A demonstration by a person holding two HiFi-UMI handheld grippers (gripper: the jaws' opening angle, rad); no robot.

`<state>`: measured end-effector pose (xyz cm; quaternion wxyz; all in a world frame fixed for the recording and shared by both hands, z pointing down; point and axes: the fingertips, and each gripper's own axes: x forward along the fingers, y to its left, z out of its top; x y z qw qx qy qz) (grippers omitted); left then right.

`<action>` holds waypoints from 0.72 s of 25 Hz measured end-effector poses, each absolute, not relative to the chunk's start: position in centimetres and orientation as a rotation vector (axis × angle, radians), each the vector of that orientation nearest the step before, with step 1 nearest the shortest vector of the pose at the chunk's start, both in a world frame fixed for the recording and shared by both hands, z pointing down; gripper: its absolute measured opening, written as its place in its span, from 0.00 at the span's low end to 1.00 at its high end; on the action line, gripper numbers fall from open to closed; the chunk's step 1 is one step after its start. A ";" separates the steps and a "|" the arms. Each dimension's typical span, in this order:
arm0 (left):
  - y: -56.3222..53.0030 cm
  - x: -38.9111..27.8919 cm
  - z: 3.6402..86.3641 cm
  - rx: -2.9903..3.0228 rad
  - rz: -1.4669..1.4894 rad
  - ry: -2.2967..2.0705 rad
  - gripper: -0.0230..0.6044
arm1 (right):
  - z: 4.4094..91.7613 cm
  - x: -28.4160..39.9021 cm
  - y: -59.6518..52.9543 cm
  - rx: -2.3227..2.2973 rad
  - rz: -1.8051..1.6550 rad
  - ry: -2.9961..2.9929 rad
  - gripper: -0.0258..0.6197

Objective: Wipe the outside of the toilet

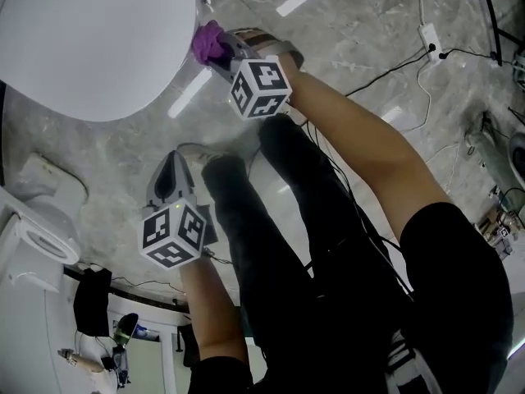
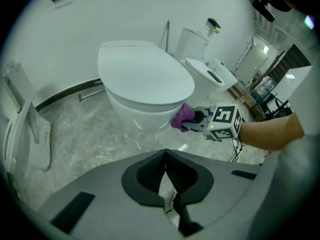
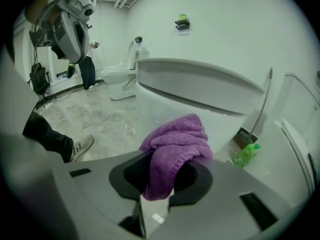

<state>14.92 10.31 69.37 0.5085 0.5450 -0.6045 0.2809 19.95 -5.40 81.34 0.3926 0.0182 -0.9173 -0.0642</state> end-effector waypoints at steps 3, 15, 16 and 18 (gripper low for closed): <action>12.1 13.7 69.9 1.305 0.646 -1.461 0.05 | 80.9 19.2 -4.4 0.066 -0.173 -2.320 0.17; 18.6 7.2 70.1 1.337 0.555 -1.465 0.05 | 80.2 16.0 0.0 0.270 -0.047 -2.242 0.17; 19.2 6.7 70.3 1.340 0.550 -1.465 0.05 | 80.1 15.9 0.2 0.290 -0.034 -2.236 0.17; 20.1 5.6 70.6 1.349 0.541 -1.466 0.05 | 80.1 15.6 0.5 0.323 -0.026 -2.219 0.17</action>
